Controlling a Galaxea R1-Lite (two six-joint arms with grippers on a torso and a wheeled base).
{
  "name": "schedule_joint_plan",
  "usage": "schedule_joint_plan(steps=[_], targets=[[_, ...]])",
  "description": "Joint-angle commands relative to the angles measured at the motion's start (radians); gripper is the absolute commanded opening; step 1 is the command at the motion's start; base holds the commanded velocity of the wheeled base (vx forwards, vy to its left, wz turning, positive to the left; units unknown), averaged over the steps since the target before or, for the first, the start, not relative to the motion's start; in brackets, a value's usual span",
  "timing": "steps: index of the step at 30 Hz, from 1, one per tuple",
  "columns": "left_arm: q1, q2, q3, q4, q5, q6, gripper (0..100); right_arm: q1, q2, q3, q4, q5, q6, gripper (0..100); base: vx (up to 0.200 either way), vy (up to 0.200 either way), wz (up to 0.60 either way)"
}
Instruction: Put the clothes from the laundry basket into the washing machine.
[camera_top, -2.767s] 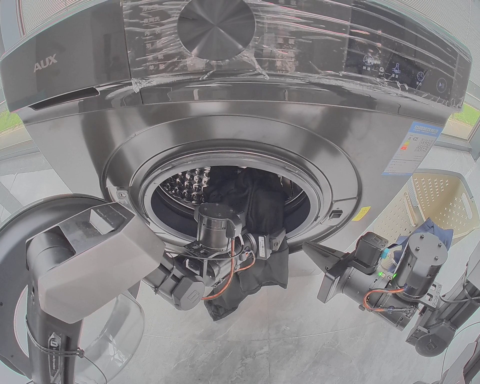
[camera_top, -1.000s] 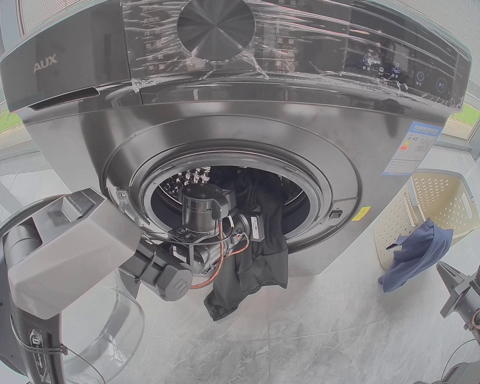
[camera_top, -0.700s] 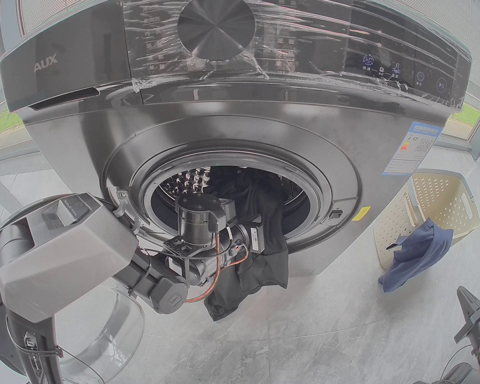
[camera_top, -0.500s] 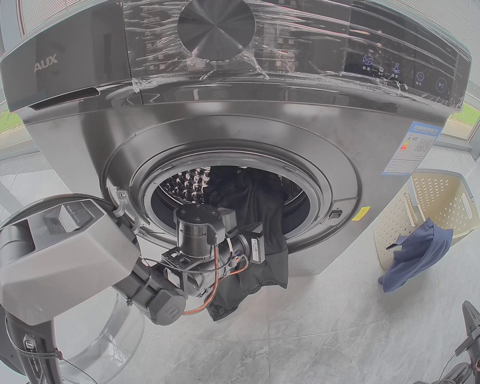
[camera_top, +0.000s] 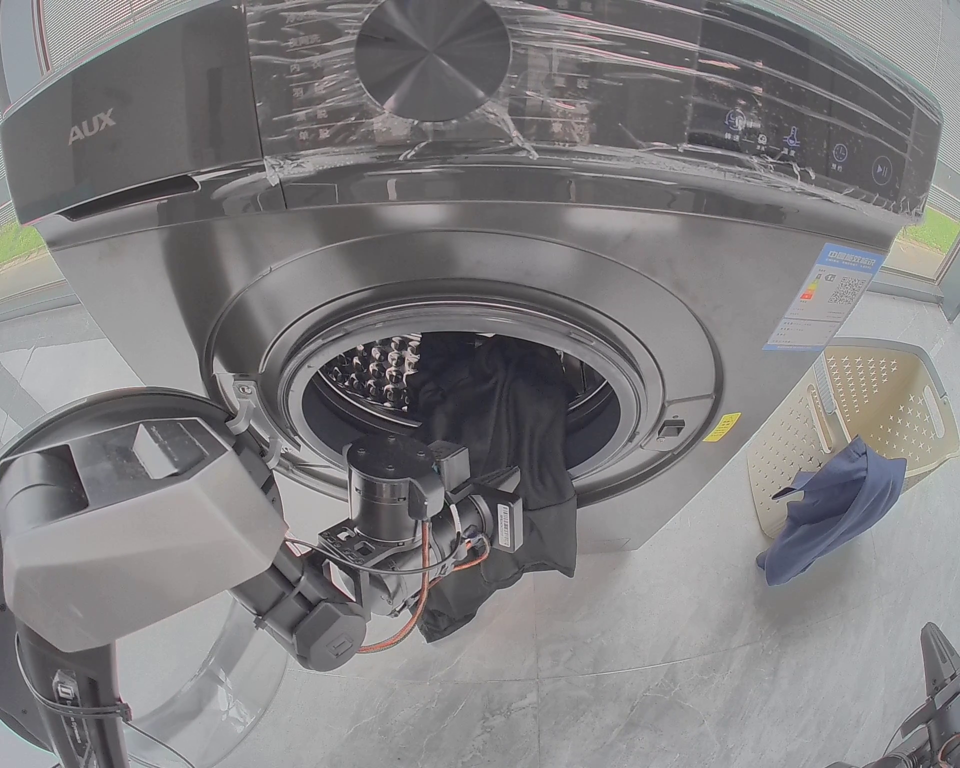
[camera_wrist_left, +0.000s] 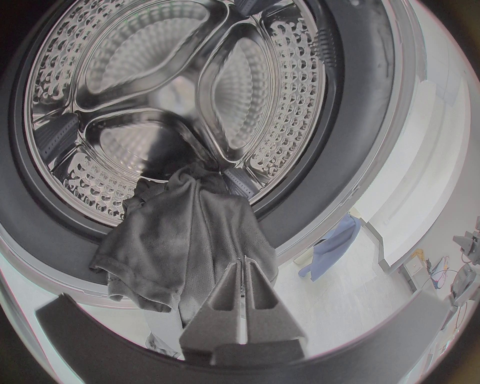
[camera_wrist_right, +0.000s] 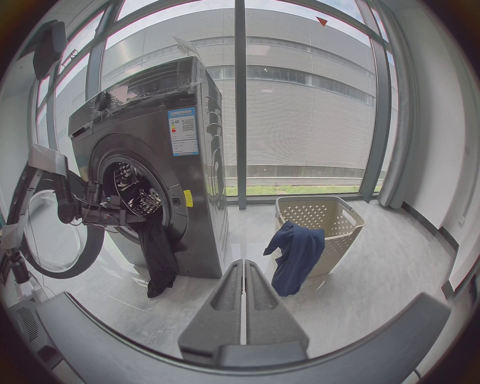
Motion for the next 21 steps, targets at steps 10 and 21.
schedule_joint_plan(steps=[10,21], targets=[[0.027,0.122,-0.161,-0.005,-0.002,0.004,0,0.008,-0.032,0.005,0.007,0.019,0.012,0,0.000,0.000,0.00],[0.035,0.073,-0.165,0.012,-0.010,-0.008,100,0.008,-0.033,0.005,0.007,0.014,0.024,0,0.000,0.000,0.00]])
